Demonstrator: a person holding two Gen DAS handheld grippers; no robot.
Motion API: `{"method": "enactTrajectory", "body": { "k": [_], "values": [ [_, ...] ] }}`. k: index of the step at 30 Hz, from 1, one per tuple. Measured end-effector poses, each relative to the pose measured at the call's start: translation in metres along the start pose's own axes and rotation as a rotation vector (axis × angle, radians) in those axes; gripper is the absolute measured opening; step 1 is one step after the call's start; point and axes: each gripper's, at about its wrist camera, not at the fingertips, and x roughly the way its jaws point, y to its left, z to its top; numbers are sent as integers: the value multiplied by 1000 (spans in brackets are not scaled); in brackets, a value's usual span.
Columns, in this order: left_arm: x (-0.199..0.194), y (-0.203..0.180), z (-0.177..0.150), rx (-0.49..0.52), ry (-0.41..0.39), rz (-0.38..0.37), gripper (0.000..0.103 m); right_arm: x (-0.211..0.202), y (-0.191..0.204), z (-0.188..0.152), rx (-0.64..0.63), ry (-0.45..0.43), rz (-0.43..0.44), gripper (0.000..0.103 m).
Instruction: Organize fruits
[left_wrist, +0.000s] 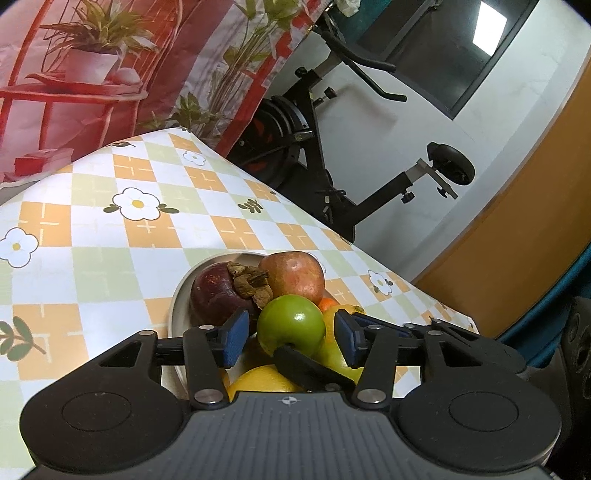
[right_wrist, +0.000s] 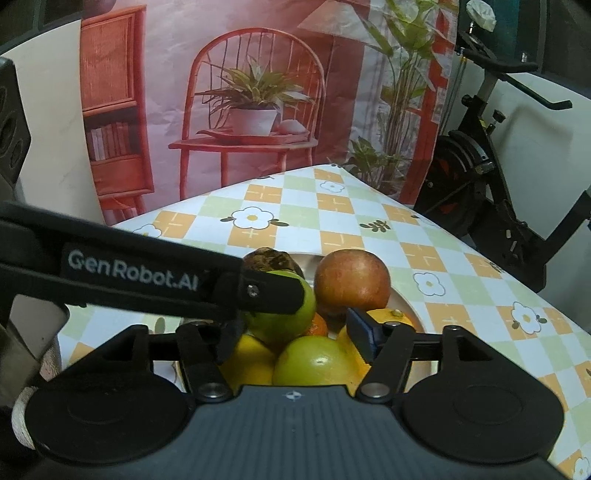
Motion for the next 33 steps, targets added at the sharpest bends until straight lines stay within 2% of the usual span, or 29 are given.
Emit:
{"method": "enactTrajectory", "body": {
  "k": [2, 4, 14, 22, 28, 33],
  "values": [
    [-2, -1, 1, -1, -6, 2, 67, -3, -2, -1, 9, -5, -10, 73],
    [-6, -3, 1, 4, -21, -1, 73, -6, -4, -2, 18, -9, -24, 77],
    [-22, -19, 4, 56, -53, 4, 91, -34, -22, -10, 109, -60, -103, 90],
    [-34, -36, 3, 127, -64, 62, 95, -68, -46, -23, 235, -105, -150, 101],
    [-47, -53, 2, 199, -78, 111, 96, -97, -62, -30, 342, -143, -145, 103],
    [-62, -76, 4, 284, -112, 161, 96, -126, -66, -29, 366, -174, -199, 103]
  ]
}}
